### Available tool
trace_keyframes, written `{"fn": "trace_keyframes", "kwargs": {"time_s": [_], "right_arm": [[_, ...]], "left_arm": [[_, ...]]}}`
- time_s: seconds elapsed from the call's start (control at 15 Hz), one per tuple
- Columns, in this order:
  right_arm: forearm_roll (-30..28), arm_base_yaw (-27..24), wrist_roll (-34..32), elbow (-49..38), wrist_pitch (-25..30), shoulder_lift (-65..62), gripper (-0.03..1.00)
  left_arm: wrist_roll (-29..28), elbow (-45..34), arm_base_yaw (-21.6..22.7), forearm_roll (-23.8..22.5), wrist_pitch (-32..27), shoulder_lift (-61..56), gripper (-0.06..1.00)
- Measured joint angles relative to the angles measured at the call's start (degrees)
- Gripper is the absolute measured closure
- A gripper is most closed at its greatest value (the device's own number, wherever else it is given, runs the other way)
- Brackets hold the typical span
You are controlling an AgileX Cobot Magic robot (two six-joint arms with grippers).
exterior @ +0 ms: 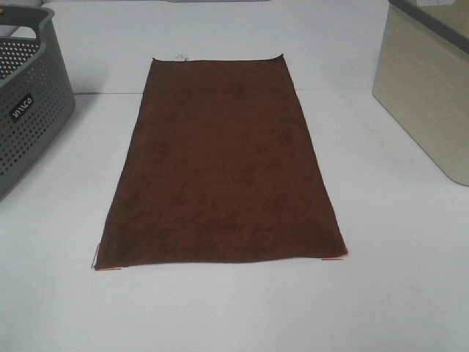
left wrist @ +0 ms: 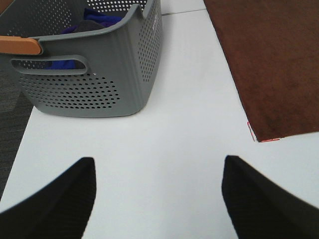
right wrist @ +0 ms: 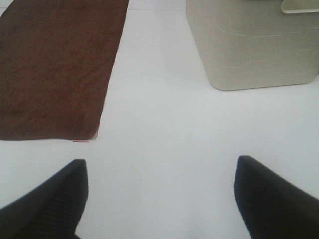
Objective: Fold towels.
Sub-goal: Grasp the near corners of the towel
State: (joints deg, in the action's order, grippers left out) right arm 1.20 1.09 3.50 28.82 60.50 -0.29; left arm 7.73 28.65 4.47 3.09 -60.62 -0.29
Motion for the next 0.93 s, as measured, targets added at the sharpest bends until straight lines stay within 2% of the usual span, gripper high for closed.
{"fn": "trace_keyframes", "kwargs": {"time_s": [0.93], "right_arm": [[0.0,0.0,0.0,0.0,0.0,0.0,0.21]], "left_arm": [[0.0,0.0,0.0,0.0,0.0,0.0,0.26]]}}
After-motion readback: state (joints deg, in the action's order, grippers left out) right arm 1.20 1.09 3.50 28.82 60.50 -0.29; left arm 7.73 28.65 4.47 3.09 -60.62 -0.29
